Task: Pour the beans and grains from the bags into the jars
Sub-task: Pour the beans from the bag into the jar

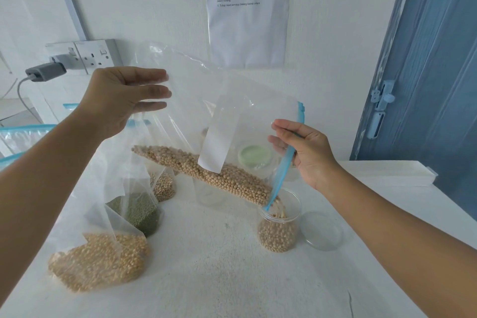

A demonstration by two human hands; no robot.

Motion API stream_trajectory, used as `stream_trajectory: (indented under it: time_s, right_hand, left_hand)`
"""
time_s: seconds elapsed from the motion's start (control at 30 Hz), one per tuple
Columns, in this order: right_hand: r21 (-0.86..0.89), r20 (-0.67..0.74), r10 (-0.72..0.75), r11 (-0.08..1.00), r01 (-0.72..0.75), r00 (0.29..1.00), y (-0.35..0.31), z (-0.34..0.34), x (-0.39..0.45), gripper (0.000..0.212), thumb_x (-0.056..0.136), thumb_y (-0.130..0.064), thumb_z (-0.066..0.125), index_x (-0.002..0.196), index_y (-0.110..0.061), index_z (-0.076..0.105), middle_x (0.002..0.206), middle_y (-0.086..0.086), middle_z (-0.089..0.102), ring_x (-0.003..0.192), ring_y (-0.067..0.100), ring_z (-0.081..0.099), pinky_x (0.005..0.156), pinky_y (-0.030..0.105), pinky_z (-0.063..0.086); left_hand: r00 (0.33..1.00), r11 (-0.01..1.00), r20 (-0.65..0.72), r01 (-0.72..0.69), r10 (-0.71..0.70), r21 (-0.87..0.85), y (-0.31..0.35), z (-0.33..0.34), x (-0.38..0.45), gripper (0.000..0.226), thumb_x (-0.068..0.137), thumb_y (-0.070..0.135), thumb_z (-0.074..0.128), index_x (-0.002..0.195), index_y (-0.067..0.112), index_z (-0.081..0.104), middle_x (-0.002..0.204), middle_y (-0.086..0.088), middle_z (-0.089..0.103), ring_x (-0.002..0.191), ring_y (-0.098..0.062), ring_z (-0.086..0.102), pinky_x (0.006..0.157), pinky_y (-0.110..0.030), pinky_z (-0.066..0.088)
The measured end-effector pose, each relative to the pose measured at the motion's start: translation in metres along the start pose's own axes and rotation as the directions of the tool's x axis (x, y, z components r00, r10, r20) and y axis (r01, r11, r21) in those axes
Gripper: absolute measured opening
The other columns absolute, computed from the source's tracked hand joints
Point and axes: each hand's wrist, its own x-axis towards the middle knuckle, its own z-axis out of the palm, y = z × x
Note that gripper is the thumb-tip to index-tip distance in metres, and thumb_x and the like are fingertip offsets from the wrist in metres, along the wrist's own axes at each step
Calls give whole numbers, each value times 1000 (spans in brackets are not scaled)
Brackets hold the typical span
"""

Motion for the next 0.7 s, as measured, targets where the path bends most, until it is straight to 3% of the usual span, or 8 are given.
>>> stream_trajectory:
  time_s: [0.7]
  right_hand:
    - [29, -7, -7, 1000, 7, 1000, 2, 2, 1, 20, 92, 0, 71, 109, -8, 77, 114, 9, 78, 100, 30, 77, 91, 35, 61]
  left_hand:
    - [1000, 1000, 2, 1, -1, 11, 4, 3, 3, 43, 77, -3, 82, 120, -1, 73, 117, -11, 77, 102, -30, 77, 85, -36, 64]
